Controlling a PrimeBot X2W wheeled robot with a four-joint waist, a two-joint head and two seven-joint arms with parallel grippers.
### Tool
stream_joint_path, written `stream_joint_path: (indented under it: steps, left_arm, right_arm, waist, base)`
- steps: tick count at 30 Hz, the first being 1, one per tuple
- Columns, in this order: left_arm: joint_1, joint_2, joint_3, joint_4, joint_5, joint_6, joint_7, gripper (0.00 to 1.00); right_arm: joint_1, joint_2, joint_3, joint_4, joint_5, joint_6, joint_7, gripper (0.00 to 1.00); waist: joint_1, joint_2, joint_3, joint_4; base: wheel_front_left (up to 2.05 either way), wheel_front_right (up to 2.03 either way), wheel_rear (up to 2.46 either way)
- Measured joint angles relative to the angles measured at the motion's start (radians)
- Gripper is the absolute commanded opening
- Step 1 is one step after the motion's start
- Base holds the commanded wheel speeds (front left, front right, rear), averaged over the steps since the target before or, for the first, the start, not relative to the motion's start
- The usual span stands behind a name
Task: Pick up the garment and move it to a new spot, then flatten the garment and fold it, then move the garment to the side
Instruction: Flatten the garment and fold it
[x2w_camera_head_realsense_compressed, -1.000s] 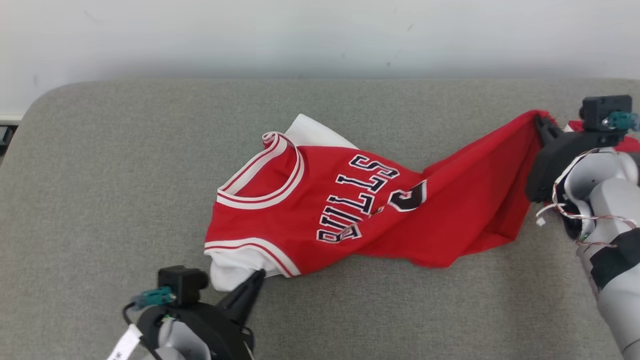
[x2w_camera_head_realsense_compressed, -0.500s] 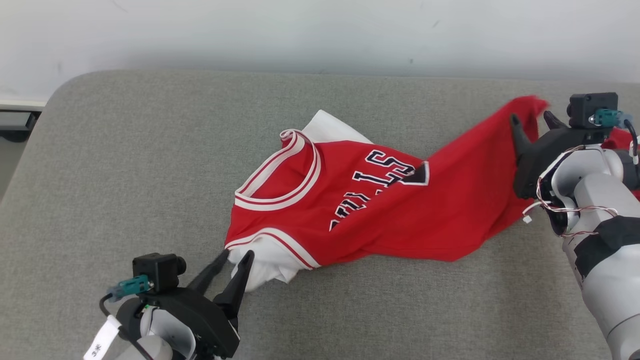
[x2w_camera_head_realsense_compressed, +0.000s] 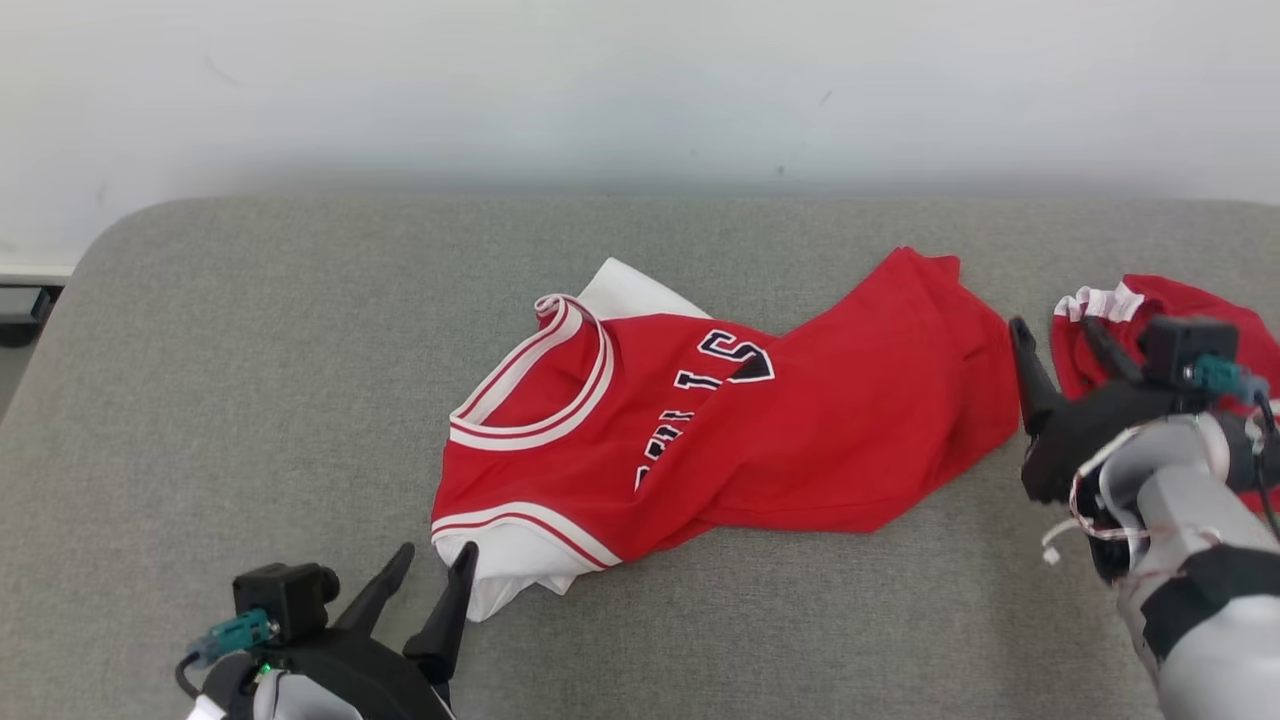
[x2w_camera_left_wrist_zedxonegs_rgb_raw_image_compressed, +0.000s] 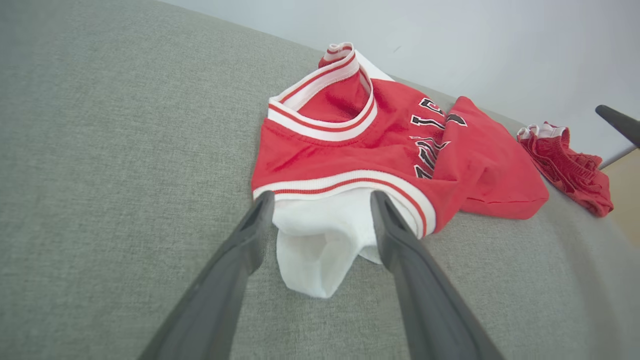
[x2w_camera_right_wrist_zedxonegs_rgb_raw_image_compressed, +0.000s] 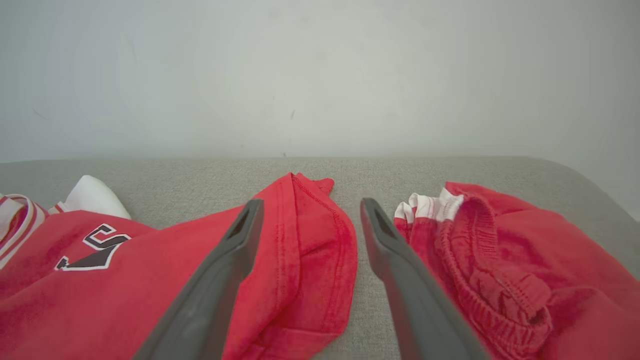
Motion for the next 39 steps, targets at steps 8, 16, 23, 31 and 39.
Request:
stream_joint_path:
  steps: [8,16,23,31,39]
  left_arm:
    - [0.066,0.009,-0.020,-0.028,0.037,0.008,-0.009,1.00]
    - [0.127,0.017,-0.020,-0.046,0.054,0.017,-0.018,1.00]
    - [0.123,0.003,-0.026,-0.006,0.100,0.017,-0.025,1.00]
    - [0.095,-0.019,-0.046,0.053,0.131,0.017,-0.016,1.00]
    - [0.042,-0.024,-0.085,0.130,0.180,0.017,0.011,1.00]
  right_arm:
    - [0.168,0.006,0.003,-0.053,0.024,0.013,-0.048,1.00]
    - [0.358,0.050,0.019,-0.135,0.037,0.017,-0.063,1.00]
    - [0.396,0.071,0.033,-0.258,0.024,0.015,-0.072,1.00]
    - [0.469,0.078,0.002,-0.368,0.025,-0.021,-0.075,1.00]
    - [0.519,0.080,-0.010,-0.475,0.025,-0.046,-0.077,1.00]
  waist:
    - [0.0000,-0.0001,-0.031,-0.022]
    - [0.0000,-0.0001,-0.043,-0.028]
    - [0.0000,-0.0001,-0.044,-0.033]
    - [0.0000,0.0000,-0.041,-0.039]
    - [0.0000,0.0000,-0.036,-0.045]
  base:
    - [0.00,0.00,0.00]
    - [0.00,0.00,0.00]
    - [0.00,0.00,0.00]
    - [0.00,0.00,0.00]
    - [0.00,0.00,0.00]
